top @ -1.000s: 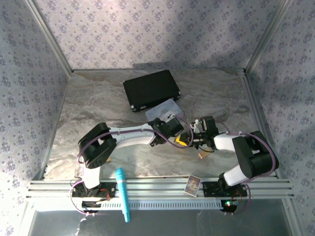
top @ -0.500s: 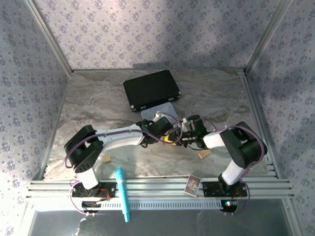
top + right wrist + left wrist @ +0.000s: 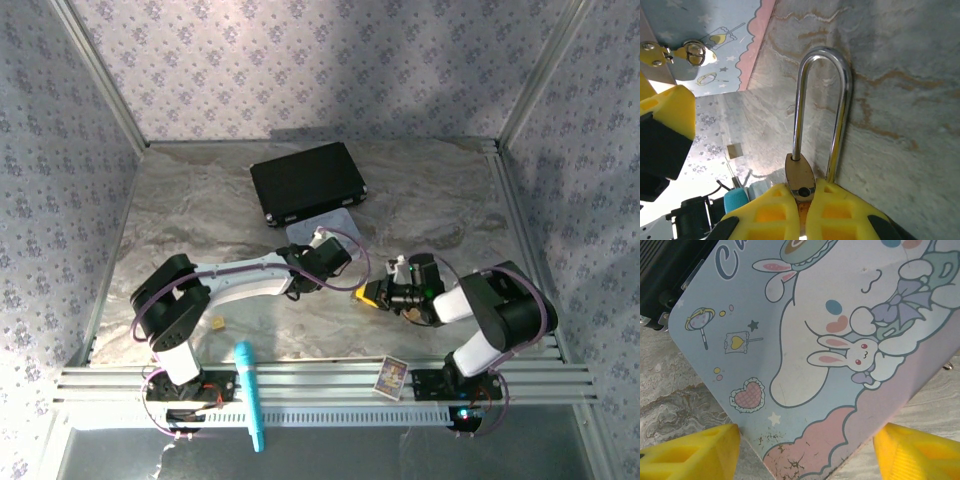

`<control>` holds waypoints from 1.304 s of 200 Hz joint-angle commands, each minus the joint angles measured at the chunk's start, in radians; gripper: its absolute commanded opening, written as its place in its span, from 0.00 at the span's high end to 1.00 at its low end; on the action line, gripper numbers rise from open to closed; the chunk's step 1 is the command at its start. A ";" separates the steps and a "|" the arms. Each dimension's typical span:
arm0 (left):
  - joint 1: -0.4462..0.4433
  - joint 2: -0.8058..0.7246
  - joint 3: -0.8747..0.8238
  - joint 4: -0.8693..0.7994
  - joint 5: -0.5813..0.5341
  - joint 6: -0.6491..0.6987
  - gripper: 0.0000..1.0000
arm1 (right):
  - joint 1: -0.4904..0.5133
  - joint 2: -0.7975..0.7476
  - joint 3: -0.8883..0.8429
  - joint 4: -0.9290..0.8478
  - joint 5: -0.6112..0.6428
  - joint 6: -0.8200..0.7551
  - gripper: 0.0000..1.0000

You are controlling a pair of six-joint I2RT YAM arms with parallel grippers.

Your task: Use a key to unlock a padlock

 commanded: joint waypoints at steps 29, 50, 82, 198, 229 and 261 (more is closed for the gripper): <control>0.002 0.010 0.032 -0.016 -0.002 -0.014 0.25 | -0.097 -0.039 0.020 -0.433 -0.024 -0.257 0.99; 0.002 0.003 0.032 -0.014 -0.001 -0.014 0.23 | -0.095 -0.062 0.071 -0.599 0.003 -0.295 0.75; 0.001 0.008 0.053 -0.053 -0.040 -0.026 0.23 | -0.085 -0.150 0.146 -0.840 0.138 -0.365 0.66; 0.069 -0.055 0.010 -0.074 -0.126 -0.097 0.18 | -0.122 -0.404 0.436 -1.117 0.365 -0.548 0.02; 0.070 -0.239 -0.091 0.050 -0.108 -0.071 0.07 | -0.164 -0.490 0.468 -1.066 0.637 -0.611 0.01; 0.144 -0.434 -0.244 0.173 -0.208 -0.120 0.00 | -0.224 -0.526 0.434 -0.952 0.983 -0.693 0.01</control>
